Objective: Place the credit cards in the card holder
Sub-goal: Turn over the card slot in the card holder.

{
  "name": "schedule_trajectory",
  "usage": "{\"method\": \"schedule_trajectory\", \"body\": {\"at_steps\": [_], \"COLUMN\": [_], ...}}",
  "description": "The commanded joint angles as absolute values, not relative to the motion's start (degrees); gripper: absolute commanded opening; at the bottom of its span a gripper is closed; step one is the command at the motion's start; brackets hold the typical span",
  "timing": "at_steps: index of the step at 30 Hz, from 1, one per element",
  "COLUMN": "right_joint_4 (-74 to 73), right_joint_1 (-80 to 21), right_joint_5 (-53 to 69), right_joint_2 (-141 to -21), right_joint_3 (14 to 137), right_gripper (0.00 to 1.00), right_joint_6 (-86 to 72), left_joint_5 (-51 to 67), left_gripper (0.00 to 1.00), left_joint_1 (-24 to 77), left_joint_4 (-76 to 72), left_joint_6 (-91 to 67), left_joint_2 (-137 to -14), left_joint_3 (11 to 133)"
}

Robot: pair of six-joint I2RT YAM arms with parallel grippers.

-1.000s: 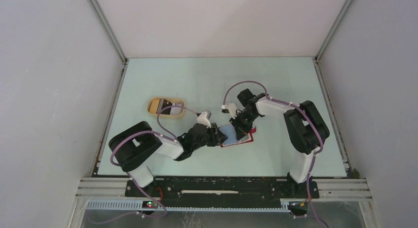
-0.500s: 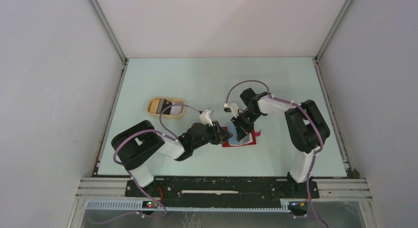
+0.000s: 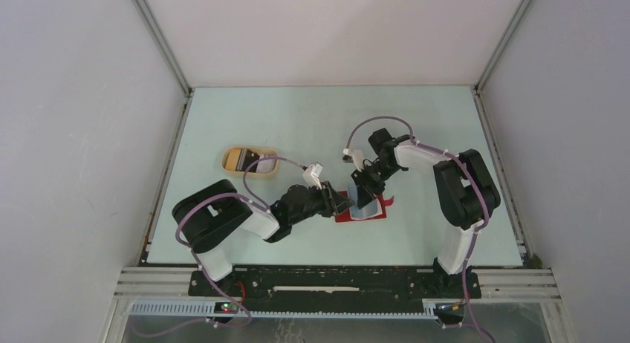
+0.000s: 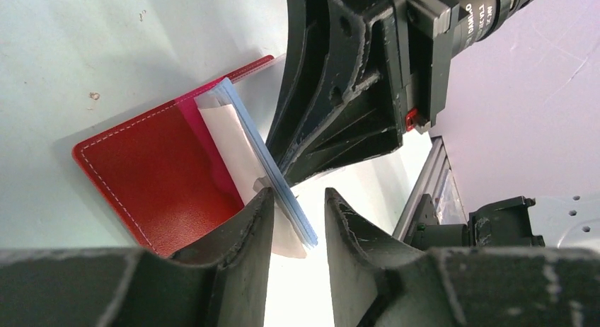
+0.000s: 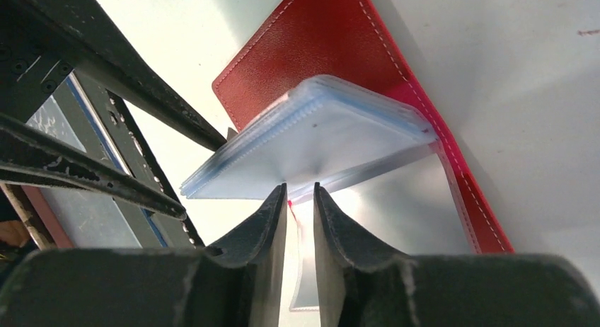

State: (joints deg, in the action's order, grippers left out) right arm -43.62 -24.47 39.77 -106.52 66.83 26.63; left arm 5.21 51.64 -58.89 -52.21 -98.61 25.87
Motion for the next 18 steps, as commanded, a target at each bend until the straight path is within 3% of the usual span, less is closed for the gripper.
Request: {"method": "schedule_trajectory", "body": {"at_steps": [1,13,18], "right_joint_4": [-44.44,-45.19,-44.28], "right_joint_1": [-22.94,-19.89,-19.21], "right_joint_5": [42.85,47.19,46.36], "right_joint_2": [-103.43,-102.72,-103.48], "right_joint_3": [68.64,68.64,68.64], "right_gripper": [0.31,0.49,0.49], "right_joint_6": [26.52,25.72,23.88], "left_joint_5": [6.38,7.25,7.19], "left_gripper": [0.37,0.38,0.38], "left_joint_1": [52.08,52.11,52.06], "left_joint_4": [-61.61,-61.95,-62.23], "left_joint_6": [-52.78,-53.13,-53.26], "left_joint_2": [-99.41,-100.77,-100.62], "left_joint_3": [27.66,29.11,29.26]}}
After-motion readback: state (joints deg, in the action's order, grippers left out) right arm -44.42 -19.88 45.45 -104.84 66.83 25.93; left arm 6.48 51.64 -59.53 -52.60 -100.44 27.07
